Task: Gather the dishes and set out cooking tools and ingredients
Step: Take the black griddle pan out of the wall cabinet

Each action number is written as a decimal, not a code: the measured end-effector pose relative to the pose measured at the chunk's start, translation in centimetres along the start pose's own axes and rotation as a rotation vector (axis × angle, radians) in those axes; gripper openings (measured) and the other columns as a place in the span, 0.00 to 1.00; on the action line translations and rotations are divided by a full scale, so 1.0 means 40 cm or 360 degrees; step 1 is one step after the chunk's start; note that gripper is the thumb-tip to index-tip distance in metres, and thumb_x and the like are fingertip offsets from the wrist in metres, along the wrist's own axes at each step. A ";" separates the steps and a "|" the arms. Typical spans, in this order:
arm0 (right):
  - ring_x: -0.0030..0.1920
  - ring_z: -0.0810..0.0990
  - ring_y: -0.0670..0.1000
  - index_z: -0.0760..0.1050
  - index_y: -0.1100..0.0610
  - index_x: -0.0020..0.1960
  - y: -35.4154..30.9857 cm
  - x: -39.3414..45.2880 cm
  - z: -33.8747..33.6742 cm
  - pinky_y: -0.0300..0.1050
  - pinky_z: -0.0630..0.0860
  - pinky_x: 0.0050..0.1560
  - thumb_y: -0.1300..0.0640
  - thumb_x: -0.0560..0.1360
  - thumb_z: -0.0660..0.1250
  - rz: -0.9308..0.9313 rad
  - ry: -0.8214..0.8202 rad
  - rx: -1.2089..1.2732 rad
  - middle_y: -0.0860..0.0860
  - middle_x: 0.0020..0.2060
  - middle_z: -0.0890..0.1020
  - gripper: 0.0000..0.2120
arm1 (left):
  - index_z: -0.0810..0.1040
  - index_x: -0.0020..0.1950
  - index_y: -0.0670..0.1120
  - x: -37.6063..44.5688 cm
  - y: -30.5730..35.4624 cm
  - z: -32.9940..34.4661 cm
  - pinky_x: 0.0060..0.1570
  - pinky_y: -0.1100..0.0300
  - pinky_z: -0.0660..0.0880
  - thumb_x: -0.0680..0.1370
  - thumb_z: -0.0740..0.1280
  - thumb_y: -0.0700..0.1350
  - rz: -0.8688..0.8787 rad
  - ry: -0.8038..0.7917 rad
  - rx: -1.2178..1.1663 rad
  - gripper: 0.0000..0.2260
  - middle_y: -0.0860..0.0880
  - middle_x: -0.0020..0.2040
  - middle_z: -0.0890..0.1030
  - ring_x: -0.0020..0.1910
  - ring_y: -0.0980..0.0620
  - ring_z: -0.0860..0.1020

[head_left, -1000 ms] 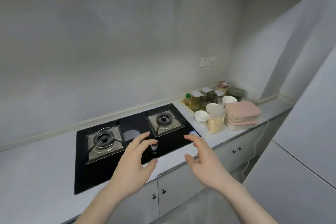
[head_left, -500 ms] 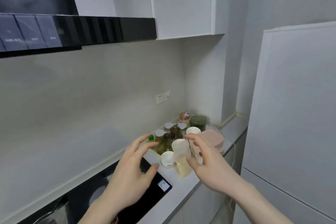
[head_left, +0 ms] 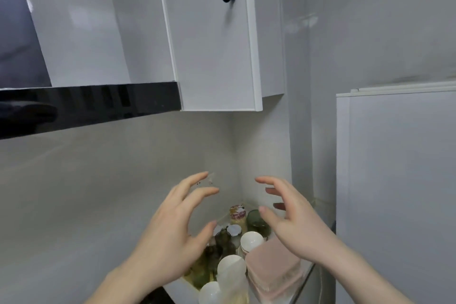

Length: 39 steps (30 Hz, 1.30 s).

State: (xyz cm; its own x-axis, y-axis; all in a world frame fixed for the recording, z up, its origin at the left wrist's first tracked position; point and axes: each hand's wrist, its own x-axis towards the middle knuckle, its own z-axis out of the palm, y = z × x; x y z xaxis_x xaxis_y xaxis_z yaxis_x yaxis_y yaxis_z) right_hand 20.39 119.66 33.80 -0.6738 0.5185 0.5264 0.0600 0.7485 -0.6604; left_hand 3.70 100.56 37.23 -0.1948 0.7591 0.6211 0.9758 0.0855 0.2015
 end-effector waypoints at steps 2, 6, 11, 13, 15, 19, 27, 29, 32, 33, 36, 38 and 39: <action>0.65 0.65 0.27 0.64 0.30 0.67 0.016 0.047 -0.029 0.25 0.66 0.57 0.53 0.81 0.65 -0.0030 0.0028 0.0066 0.24 0.64 0.65 0.22 | 0.69 0.68 0.66 0.038 0.012 -0.007 0.66 0.64 0.62 0.77 0.70 0.54 0.0014 0.0044 0.0048 0.21 0.72 0.74 0.55 0.73 0.70 0.58; 0.65 0.66 0.28 0.65 0.32 0.66 0.046 0.146 -0.065 0.25 0.66 0.56 0.55 0.81 0.65 -0.0153 0.0048 0.0156 0.25 0.63 0.66 0.22 | 0.70 0.68 0.65 0.112 0.036 -0.025 0.64 0.62 0.67 0.76 0.71 0.54 0.0016 0.0164 0.0157 0.22 0.70 0.75 0.58 0.73 0.66 0.62; 0.64 0.68 0.29 0.66 0.34 0.68 0.091 0.285 -0.128 0.26 0.67 0.59 0.55 0.80 0.66 -0.0381 -0.0040 0.0219 0.26 0.63 0.67 0.22 | 0.69 0.70 0.59 0.236 0.103 -0.006 0.67 0.61 0.68 0.75 0.74 0.49 0.0006 0.0489 0.0286 0.26 0.64 0.75 0.62 0.73 0.63 0.65; 0.64 0.68 0.29 0.66 0.35 0.67 0.104 0.341 -0.151 0.26 0.68 0.57 0.56 0.80 0.66 -0.0464 -0.0042 0.0247 0.26 0.63 0.67 0.22 | 0.70 0.71 0.55 0.284 0.139 -0.005 0.68 0.59 0.69 0.75 0.74 0.46 0.0016 0.0678 0.0276 0.26 0.59 0.74 0.64 0.73 0.59 0.66; 0.64 0.69 0.31 0.68 0.37 0.67 0.126 0.405 -0.171 0.28 0.69 0.58 0.56 0.80 0.67 -0.0533 -0.0052 0.0302 0.28 0.63 0.69 0.22 | 0.72 0.69 0.49 0.340 0.183 -0.004 0.69 0.57 0.70 0.76 0.72 0.42 0.0085 0.0920 0.0292 0.23 0.53 0.73 0.68 0.73 0.55 0.68; 0.62 0.73 0.36 0.71 0.43 0.66 0.154 0.540 -0.160 0.34 0.73 0.59 0.60 0.78 0.68 -0.0650 -0.0024 0.0466 0.34 0.62 0.72 0.21 | 0.74 0.65 0.42 0.435 0.256 -0.014 0.70 0.58 0.67 0.75 0.68 0.37 0.0326 0.1209 0.0561 0.19 0.43 0.69 0.72 0.72 0.50 0.70; 0.64 0.72 0.43 0.71 0.49 0.67 0.138 0.750 -0.090 0.39 0.69 0.63 0.64 0.75 0.66 -0.0669 -0.0085 0.0517 0.42 0.64 0.72 0.23 | 0.77 0.66 0.42 0.541 0.341 -0.016 0.72 0.50 0.66 0.75 0.70 0.38 0.0292 0.1069 0.0882 0.19 0.44 0.74 0.69 0.75 0.48 0.66; 0.63 0.71 0.44 0.71 0.51 0.67 0.139 0.807 -0.098 0.37 0.67 0.62 0.65 0.75 0.65 -0.0645 -0.0073 0.0462 0.44 0.63 0.71 0.22 | 0.81 0.62 0.43 0.558 0.358 0.018 0.71 0.46 0.66 0.72 0.70 0.32 0.0376 0.0966 0.1117 0.19 0.44 0.73 0.71 0.76 0.44 0.66; 0.62 0.75 0.50 0.72 0.47 0.63 0.160 0.899 -0.104 0.44 0.73 0.64 0.54 0.72 0.69 -0.0517 -0.0135 0.0445 0.47 0.62 0.74 0.21 | 0.83 0.59 0.45 0.582 0.371 0.092 0.71 0.48 0.68 0.70 0.65 0.29 0.0519 0.0700 0.1194 0.21 0.46 0.71 0.75 0.76 0.45 0.67; 0.62 0.76 0.52 0.72 0.44 0.59 0.173 0.923 -0.107 0.47 0.75 0.63 0.49 0.69 0.69 -0.0480 -0.0147 0.0412 0.48 0.62 0.74 0.19 | 0.82 0.59 0.45 0.597 0.364 0.118 0.70 0.51 0.69 0.70 0.64 0.29 0.0499 0.0630 0.1150 0.21 0.47 0.71 0.75 0.76 0.47 0.66; 0.54 0.77 0.50 0.71 0.44 0.50 0.229 0.991 -0.112 0.36 0.72 0.52 0.43 0.66 0.64 -0.0334 -0.0069 0.0296 0.48 0.54 0.75 0.13 | 0.78 0.61 0.47 0.667 0.312 0.192 0.65 0.57 0.72 0.70 0.64 0.32 0.0256 0.0558 0.1012 0.21 0.51 0.71 0.73 0.75 0.50 0.66; 0.54 0.78 0.53 0.76 0.51 0.55 0.242 1.000 -0.139 0.40 0.73 0.51 0.54 0.70 0.67 -0.0254 0.0088 0.0335 0.51 0.55 0.77 0.13 | 0.77 0.62 0.48 0.736 0.245 0.228 0.61 0.56 0.74 0.70 0.63 0.34 0.0056 0.0569 0.0959 0.22 0.52 0.71 0.72 0.73 0.50 0.67; 0.56 0.78 0.55 0.76 0.54 0.58 0.257 0.999 -0.154 0.44 0.74 0.54 0.59 0.71 0.67 -0.0211 0.0105 0.0312 0.54 0.58 0.77 0.15 | 0.77 0.63 0.47 0.774 0.207 0.251 0.61 0.55 0.74 0.70 0.63 0.34 -0.0063 0.0576 0.0906 0.22 0.52 0.71 0.71 0.71 0.50 0.68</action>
State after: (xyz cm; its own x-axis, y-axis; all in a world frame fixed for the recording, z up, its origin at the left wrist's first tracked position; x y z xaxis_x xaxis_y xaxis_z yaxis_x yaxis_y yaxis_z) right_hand -1.39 150.61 51.35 -0.6162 0.4520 0.6450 -0.1739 0.7207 -0.6711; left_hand 6.77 131.27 50.53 -0.1559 0.4931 0.8559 0.8483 0.5107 -0.1397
